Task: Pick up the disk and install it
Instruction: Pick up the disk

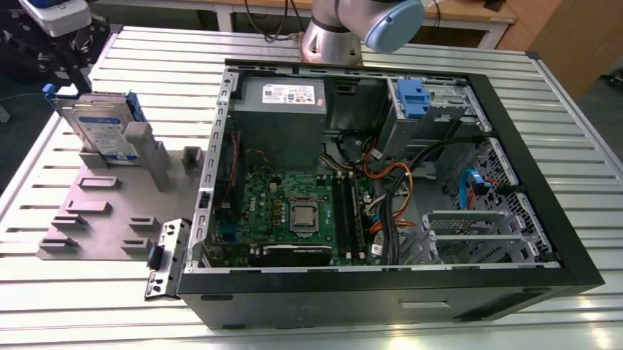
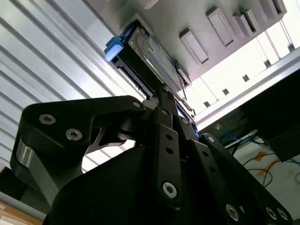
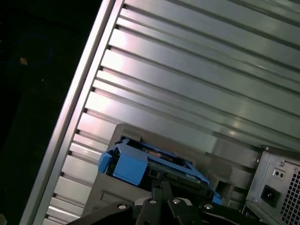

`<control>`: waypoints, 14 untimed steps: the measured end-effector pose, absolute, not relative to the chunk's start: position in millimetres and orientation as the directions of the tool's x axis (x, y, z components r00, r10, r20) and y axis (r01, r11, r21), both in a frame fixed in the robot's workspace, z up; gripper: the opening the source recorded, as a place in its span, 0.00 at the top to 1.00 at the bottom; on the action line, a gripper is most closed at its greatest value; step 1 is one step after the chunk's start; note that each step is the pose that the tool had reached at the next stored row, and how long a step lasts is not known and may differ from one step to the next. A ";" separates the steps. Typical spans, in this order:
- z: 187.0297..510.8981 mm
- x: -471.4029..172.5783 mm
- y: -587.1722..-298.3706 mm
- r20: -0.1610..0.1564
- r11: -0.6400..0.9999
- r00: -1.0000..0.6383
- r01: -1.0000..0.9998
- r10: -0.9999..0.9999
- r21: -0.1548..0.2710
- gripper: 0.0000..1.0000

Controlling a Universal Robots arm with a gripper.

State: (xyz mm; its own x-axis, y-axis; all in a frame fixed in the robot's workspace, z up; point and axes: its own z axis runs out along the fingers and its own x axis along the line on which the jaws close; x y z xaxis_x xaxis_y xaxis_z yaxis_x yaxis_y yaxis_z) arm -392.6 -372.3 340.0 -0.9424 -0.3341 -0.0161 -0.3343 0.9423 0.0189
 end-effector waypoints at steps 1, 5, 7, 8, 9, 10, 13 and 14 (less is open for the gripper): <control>339.9 -392.6 -372.3 -0.016 0.936 -0.936 -0.351 -0.351 0.019 0.89; 339.9 -392.6 -372.3 -0.016 0.913 -0.913 -0.408 -0.408 0.019 0.89; 340.0 -392.6 -372.3 -0.016 0.912 -0.912 -0.409 -0.409 0.019 0.89; 339.9 -392.6 -372.3 -0.016 0.912 -0.912 -0.409 -0.409 0.019 0.89; 339.9 -392.6 -372.3 -0.016 0.912 -0.912 -0.409 -0.409 0.019 0.89; 339.9 -392.6 -372.3 -0.016 0.912 -0.912 -0.409 -0.409 0.019 0.89; 339.9 -392.6 -372.3 -0.016 0.912 -0.912 -0.410 -0.410 0.019 0.89; 339.9 -392.6 -372.3 -0.016 0.910 -0.911 -0.413 -0.413 0.019 0.89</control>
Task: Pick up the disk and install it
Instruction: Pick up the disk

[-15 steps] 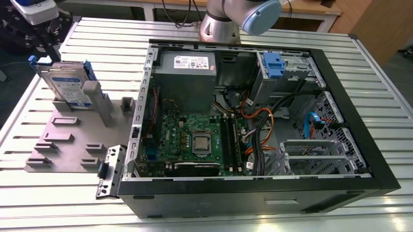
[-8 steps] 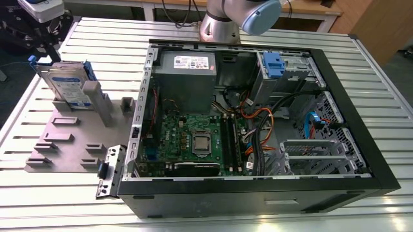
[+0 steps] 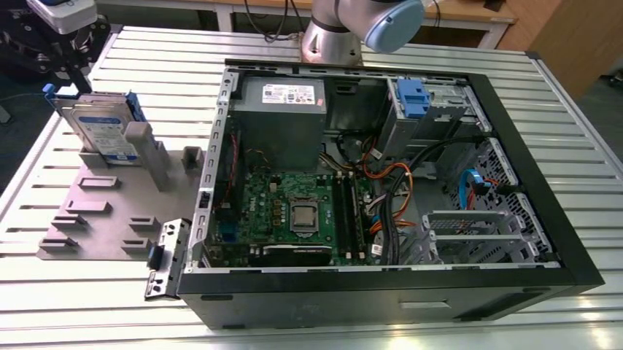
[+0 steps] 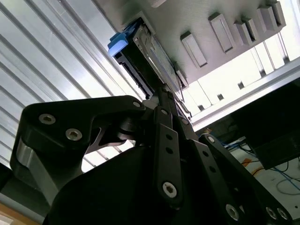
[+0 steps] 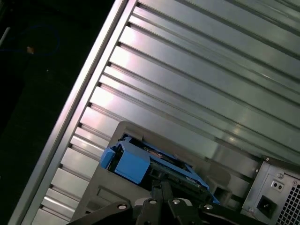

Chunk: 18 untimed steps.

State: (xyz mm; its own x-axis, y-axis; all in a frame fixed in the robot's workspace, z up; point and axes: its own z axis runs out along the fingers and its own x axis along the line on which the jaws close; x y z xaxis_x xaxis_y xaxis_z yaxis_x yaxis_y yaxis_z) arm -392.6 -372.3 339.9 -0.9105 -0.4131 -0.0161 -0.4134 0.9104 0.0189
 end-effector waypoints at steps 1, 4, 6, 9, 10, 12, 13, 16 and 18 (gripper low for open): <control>339.9 -392.6 -372.3 -0.016 0.907 -0.907 -0.420 -0.420 0.019 0.89; 339.8 -392.6 -372.3 -0.016 0.888 -0.888 -0.460 -0.460 0.019 0.89; 339.8 -392.6 -372.3 -0.016 0.870 -0.870 -0.493 -0.492 0.019 0.89; 339.7 -392.6 -372.3 -0.016 0.842 -0.842 -0.539 -0.539 0.019 0.89; 339.7 -392.6 -372.3 -0.016 0.833 -0.833 -0.554 -0.553 0.019 0.89; 339.6 -392.6 -372.3 -0.016 0.811 -0.812 -0.584 -0.584 0.019 0.89; 339.6 -392.6 -372.3 -0.016 0.800 -0.801 -0.599 -0.599 0.019 0.89; 339.5 -392.6 -372.3 -0.016 0.767 -0.767 -0.641 -0.641 0.019 0.89; 339.5 -392.6 -372.3 -0.016 0.743 -0.743 -0.669 -0.669 0.019 0.89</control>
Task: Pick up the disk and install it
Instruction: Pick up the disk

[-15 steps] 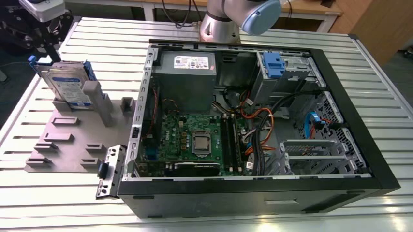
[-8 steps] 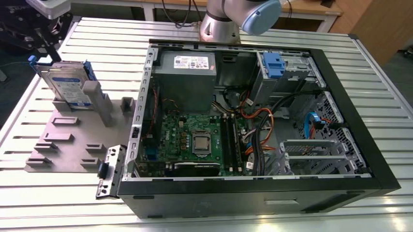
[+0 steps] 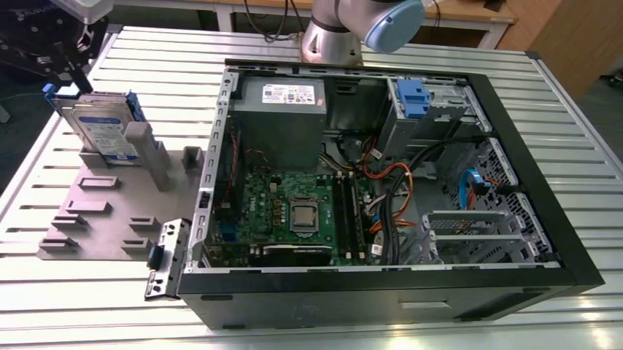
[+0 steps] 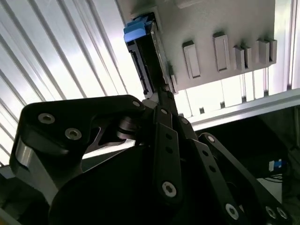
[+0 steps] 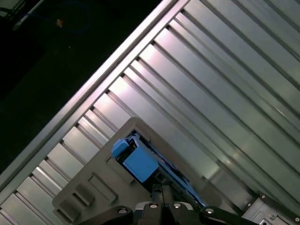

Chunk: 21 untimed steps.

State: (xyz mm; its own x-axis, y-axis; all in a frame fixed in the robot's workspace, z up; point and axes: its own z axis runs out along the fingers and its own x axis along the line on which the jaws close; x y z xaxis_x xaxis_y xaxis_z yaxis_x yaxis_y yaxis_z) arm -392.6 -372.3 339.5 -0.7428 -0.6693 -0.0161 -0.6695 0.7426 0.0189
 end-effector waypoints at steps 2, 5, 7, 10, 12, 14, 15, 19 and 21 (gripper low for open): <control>339.4 -392.6 -372.3 -0.016 0.718 -0.718 -0.696 -0.695 0.019 0.89; 339.3 -392.6 -372.3 -0.016 0.680 -0.680 -0.733 -0.733 0.019 0.89; 339.2 -392.6 -372.3 -0.016 0.651 -0.652 -0.758 -0.758 0.019 0.89; 339.1 -392.6 -372.3 -0.016 0.610 -0.610 -0.792 -0.792 0.019 0.89; 339.0 -392.6 -372.3 -0.016 0.581 -0.581 -0.814 -0.814 0.019 0.89; 338.9 -392.6 -372.3 -0.016 0.550 -0.550 -0.835 -0.835 0.019 0.89; 338.9 -392.6 -372.3 -0.016 0.535 -0.535 -0.845 -0.844 0.019 0.89; 338.7 -392.6 -372.3 -0.016 0.473 -0.473 -0.881 -0.881 0.019 0.89; 338.7 -392.6 -372.3 -0.016 0.441 -0.441 -0.898 -0.897 0.019 0.89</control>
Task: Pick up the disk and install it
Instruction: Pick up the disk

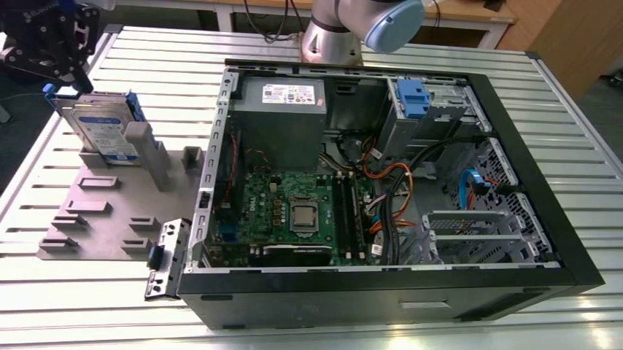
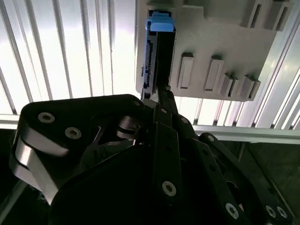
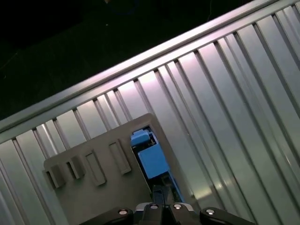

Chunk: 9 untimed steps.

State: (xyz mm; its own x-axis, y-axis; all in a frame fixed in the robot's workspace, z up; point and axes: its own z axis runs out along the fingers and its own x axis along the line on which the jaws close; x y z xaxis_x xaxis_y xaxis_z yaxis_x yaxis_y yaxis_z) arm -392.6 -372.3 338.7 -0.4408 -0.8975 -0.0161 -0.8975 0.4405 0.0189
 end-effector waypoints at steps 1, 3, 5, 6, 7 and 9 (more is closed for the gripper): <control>338.6 -392.6 -372.3 -0.016 0.423 -0.424 -0.906 -0.906 0.019 0.89; 338.5 -392.6 -372.3 -0.016 0.390 -0.391 -0.920 -0.920 0.019 0.89; 338.4 -392.6 -372.3 -0.016 0.357 -0.357 -0.934 -0.934 0.019 0.89; 338.3 -392.6 -372.3 -0.016 0.340 -0.341 -0.940 -0.940 0.019 0.89; 338.3 -392.6 -372.3 -0.016 0.322 -0.322 -0.947 -0.947 0.019 0.89; 338.2 -392.6 -372.3 -0.016 0.288 -0.288 -0.958 -0.958 0.019 0.89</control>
